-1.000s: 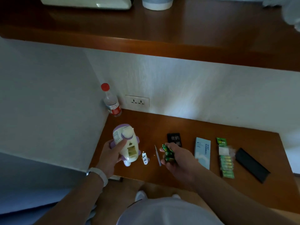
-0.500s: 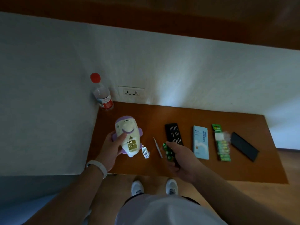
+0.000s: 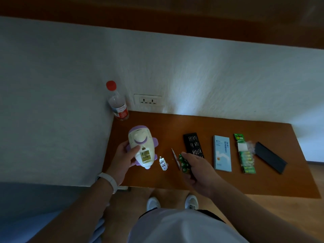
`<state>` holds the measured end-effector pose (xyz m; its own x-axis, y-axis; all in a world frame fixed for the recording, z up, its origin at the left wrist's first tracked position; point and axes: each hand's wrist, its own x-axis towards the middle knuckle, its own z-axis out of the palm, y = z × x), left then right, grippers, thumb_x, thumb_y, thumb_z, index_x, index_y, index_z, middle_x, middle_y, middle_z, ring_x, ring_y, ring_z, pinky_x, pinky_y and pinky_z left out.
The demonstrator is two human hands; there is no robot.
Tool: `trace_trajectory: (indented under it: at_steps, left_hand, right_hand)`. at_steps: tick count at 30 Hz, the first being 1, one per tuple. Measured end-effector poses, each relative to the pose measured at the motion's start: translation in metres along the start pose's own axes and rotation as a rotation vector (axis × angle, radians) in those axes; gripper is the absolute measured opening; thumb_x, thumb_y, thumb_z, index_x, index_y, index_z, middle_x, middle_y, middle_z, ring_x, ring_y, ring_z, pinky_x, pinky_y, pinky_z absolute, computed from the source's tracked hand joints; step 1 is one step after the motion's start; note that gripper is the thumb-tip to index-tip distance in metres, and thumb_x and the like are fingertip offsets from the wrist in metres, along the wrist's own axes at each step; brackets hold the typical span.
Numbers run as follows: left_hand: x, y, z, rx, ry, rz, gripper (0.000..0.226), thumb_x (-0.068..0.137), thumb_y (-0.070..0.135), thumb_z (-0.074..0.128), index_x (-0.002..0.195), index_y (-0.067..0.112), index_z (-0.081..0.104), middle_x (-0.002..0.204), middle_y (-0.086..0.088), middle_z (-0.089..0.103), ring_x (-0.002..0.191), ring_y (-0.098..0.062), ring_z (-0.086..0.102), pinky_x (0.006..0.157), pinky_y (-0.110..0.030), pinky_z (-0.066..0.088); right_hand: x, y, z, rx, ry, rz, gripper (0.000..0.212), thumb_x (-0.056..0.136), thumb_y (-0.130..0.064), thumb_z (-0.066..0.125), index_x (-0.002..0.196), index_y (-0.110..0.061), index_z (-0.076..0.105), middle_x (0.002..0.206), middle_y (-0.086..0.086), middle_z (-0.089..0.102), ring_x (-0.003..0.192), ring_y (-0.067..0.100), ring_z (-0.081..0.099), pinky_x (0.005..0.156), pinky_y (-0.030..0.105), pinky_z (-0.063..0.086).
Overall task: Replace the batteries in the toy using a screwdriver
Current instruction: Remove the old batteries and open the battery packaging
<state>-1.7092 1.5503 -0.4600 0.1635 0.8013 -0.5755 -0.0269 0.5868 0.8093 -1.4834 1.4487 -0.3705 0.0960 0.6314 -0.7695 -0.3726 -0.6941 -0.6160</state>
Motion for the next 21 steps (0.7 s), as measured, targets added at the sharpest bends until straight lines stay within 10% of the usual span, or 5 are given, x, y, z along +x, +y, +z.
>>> trace_trajectory:
  at_steps: [6, 9, 21]
  left_hand:
    - [-0.008, -0.002, -0.003, 0.109, 0.018, 0.045, 0.045, 0.091, 0.024, 0.069, 0.133, 0.022, 0.051, 0.127, 0.003, 0.063, 0.121, -0.022, 0.059, 0.098, -0.046, 0.051]
    - [-0.017, 0.001, 0.000, 0.239, 0.101, 0.124, 0.042, 0.092, 0.023, 0.068, 0.130, 0.019, 0.051, 0.116, 0.010, 0.061, 0.109, -0.008, 0.058, 0.080, -0.021, 0.047]
    - [-0.061, 0.019, 0.026, 1.116, 0.215, 0.816, 0.058, 0.085, 0.049, 0.061, 0.130, 0.013, 0.055, 0.137, -0.011, 0.053, 0.124, -0.027, 0.050, 0.087, -0.024, 0.050]
  right_hand:
    - [-0.002, 0.004, 0.000, 0.002, -0.001, -0.002, 0.026, 0.101, -0.031, 0.050, 0.094, -0.010, 0.062, 0.067, 0.004, 0.046, 0.048, 0.011, 0.037, 0.043, 0.023, 0.021]
    - [0.000, 0.009, -0.003, -0.016, -0.008, 0.000, 0.025, 0.101, -0.032, 0.050, 0.099, -0.009, 0.061, 0.065, 0.003, 0.044, 0.047, 0.011, 0.037, 0.044, 0.024, 0.021]
    - [0.001, 0.009, -0.027, 0.036, 0.000, -0.022, 0.020, 0.099, -0.031, 0.052, 0.099, -0.011, 0.056, 0.064, 0.001, 0.047, 0.047, 0.010, 0.040, 0.040, 0.021, 0.024]
